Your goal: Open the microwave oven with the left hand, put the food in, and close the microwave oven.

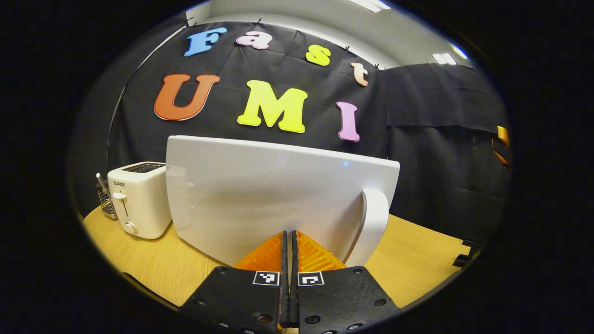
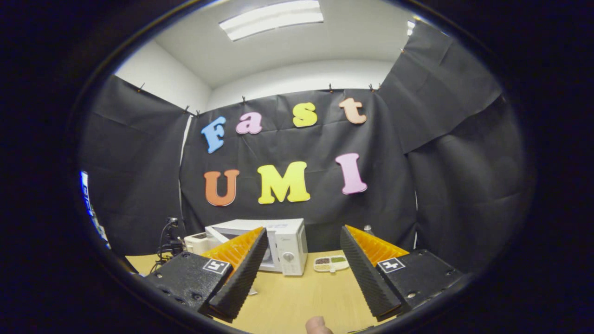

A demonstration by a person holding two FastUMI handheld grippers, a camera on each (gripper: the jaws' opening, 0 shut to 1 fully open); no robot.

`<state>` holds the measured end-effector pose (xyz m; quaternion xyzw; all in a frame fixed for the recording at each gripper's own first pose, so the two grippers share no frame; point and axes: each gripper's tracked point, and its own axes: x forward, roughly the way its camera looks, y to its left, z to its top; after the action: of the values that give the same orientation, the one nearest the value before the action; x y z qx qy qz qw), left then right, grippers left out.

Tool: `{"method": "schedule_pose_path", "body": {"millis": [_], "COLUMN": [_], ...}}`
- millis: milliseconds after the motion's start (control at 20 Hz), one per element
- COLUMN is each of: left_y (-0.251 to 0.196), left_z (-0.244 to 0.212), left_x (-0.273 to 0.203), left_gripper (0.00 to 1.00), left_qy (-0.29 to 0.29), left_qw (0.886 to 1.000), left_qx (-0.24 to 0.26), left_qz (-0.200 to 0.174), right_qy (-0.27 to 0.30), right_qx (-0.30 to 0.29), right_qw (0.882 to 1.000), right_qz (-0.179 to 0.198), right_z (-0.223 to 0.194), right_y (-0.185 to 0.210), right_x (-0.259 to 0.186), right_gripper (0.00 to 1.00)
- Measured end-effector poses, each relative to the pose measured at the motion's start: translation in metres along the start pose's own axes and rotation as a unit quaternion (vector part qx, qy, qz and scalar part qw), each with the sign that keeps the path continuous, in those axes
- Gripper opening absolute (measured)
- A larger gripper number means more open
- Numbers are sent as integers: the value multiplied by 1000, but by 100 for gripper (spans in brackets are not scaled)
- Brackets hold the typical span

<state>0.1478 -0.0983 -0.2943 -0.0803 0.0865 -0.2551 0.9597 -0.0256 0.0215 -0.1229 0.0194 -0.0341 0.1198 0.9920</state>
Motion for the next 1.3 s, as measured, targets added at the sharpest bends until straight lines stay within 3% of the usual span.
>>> {"method": "schedule_pose_path", "body": {"millis": [50, 100, 150, 250, 300, 600, 800, 950, 1300], "left_y": [-4, -7, -11, -21, -22, -45, -37, -30, -37], "left_z": [3, 5, 5, 4, 6, 16, 22, 28, 21], "left_x": [9, 19, 28, 46, 55, 109, 145, 155, 148], "left_gripper": [0, 0, 0, 0, 0, 0, 0, 1, 1], "left_qy": [-1, -4, -3, 4, 3, 15, 24, 14, 32], "left_qw": [1000, 1000, 1000, 1000, 1000, 1000, 999, 998, 997], "left_qx": [2, 6, 6, 0, 6, 14, 13, 6, 7], "left_qz": [2, 4, 2, -7, -2, 3, 39, 64, 67], "right_qy": [1, 3, 6, 15, 18, 29, 32, 33, 52], "right_qx": [1, 2, 3, 10, 10, 19, 20, 16, 27], "right_qw": [1000, 1000, 1000, 1000, 1000, 999, 999, 999, 998], "right_qz": [-2, -3, -3, -1, -4, -9, -9, -18, -19], "right_z": [-3, -5, -9, -17, -19, -33, -38, -41, -51], "right_y": [-3, -6, -8, -12, -17, -32, -43, -53, -51], "right_x": [2, 4, 5, 7, 8, 15, 17, 16, 17], "right_gripper": [100, 91, 100, 100, 91, 91, 91, 91, 91]}}
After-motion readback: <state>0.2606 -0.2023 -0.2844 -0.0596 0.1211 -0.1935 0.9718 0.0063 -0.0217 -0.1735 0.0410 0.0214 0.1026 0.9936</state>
